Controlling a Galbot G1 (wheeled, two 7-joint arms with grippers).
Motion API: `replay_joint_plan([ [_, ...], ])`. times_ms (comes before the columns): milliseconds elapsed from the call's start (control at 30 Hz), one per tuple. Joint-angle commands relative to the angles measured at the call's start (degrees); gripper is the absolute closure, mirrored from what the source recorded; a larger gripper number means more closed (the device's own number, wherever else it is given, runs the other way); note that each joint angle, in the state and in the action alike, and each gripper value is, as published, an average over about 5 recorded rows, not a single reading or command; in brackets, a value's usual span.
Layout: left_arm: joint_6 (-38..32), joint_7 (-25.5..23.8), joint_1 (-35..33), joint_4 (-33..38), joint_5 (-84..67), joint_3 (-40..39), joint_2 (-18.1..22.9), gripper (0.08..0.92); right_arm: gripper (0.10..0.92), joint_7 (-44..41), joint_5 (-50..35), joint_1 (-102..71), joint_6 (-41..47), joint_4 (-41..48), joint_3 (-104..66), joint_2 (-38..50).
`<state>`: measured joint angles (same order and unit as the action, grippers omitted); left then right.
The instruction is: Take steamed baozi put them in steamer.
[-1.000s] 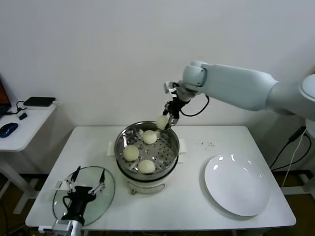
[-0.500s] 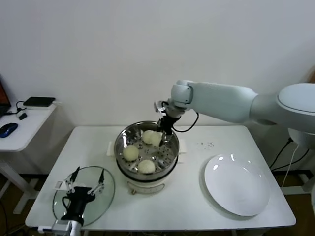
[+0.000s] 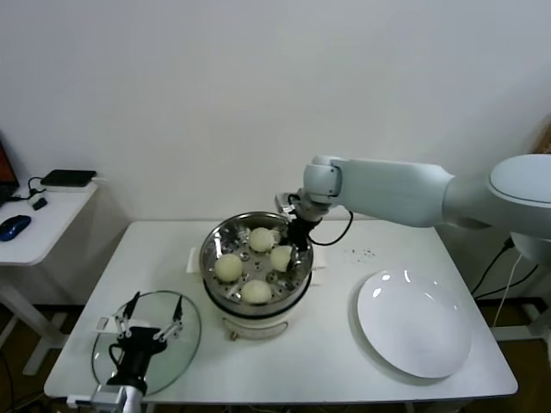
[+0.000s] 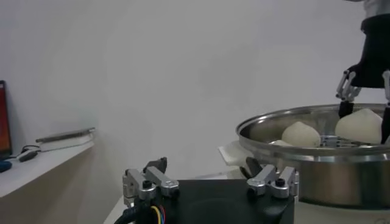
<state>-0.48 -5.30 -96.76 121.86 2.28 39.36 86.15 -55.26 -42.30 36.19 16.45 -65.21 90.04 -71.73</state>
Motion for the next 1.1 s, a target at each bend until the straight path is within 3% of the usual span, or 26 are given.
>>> replay_joint_plan([
  [33,0.01,0.0,0.16,-0.07,0.07,-0.11,0.08,0.177,0.397,0.3,1.16,-0.76,-0.08,-1.17,0.41,0.96],
  [300,0.03,-0.01,0.32,-0.16,0.1,-0.12,0.08,0.177,0.369,0.74,1.13,-0.9,-0.28,-0.25,-0.13,0.21],
  [567,-0.02,-0.01,0.29,-0.19,0.09,-0.07,0.08,0.177,0.211,0.54,-0.33,-0.69,-0.14,0.16,-0.3,-0.23],
  [1100,-0.08,-0.04,0.06,0.14,0.11,-0.18,0.16,0.177,0.203,-0.29,-4.33,3.27,0.2,1.05,-2.17,0.0],
])
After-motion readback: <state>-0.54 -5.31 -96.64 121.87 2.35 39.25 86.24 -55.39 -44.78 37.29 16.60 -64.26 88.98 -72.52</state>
